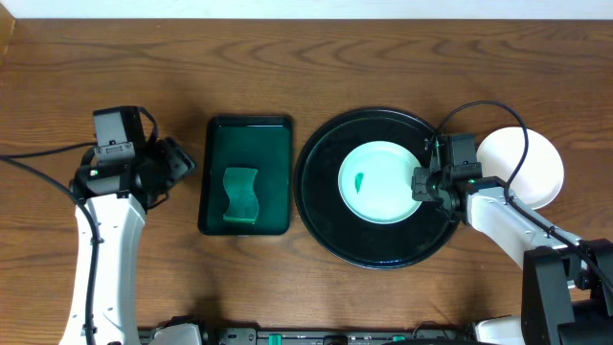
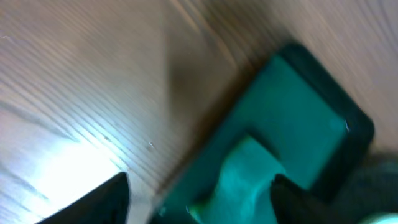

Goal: Clean dirty plates on tray and stack at the side
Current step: 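Lower the left gripper into the green tray and grasp the sponge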

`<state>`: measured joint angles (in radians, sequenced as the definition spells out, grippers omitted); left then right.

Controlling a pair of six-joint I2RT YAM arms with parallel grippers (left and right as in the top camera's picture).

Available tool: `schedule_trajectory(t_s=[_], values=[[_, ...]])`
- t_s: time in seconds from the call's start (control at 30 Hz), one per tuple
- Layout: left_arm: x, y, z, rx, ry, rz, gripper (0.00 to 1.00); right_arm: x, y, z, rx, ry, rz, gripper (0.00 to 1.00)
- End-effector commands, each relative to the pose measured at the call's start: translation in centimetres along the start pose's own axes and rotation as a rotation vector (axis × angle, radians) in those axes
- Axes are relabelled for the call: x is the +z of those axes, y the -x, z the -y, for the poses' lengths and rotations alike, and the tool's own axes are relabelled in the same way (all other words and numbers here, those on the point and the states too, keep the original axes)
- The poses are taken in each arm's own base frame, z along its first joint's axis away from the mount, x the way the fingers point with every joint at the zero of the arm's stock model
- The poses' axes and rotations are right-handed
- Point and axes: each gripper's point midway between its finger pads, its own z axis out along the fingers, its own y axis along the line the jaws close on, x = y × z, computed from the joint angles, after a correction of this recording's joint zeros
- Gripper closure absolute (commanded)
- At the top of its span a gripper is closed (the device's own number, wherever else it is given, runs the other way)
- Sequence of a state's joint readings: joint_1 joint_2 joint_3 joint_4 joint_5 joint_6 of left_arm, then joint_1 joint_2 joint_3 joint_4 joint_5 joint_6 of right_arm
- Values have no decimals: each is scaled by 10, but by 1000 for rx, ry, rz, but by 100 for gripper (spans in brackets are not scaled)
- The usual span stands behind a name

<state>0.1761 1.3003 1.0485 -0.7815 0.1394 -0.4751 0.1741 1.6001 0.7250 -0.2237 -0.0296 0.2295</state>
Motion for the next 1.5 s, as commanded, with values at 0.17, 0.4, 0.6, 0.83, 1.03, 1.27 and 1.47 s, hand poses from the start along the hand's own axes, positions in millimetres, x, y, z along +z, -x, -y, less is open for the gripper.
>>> schedule_trajectory(t_s=[0.17, 0.4, 0.6, 0.83, 1.03, 1.27, 1.47], values=[[19, -70, 37, 263, -100, -182, 57, 1, -3, 1, 4, 2, -11, 84], [39, -88, 47, 428, 9, -174, 60, 1, -3, 1, 4, 2, -12, 84], [61, -95, 49, 443, 31, -214, 60, 1, -3, 1, 4, 2, -12, 84], [88, -105, 40, 447, 83, -285, 59, 1, -3, 1, 4, 2, -12, 83], [107, -106, 41, 484, 83, -295, 57, 1, -3, 1, 4, 2, -12, 83], [109, -106, 41, 488, 83, -294, 57, 1, -3, 1, 4, 2, -12, 83], [110, -113, 37, 493, 93, -310, 57, 1, -3, 1, 4, 1, -13, 83]])
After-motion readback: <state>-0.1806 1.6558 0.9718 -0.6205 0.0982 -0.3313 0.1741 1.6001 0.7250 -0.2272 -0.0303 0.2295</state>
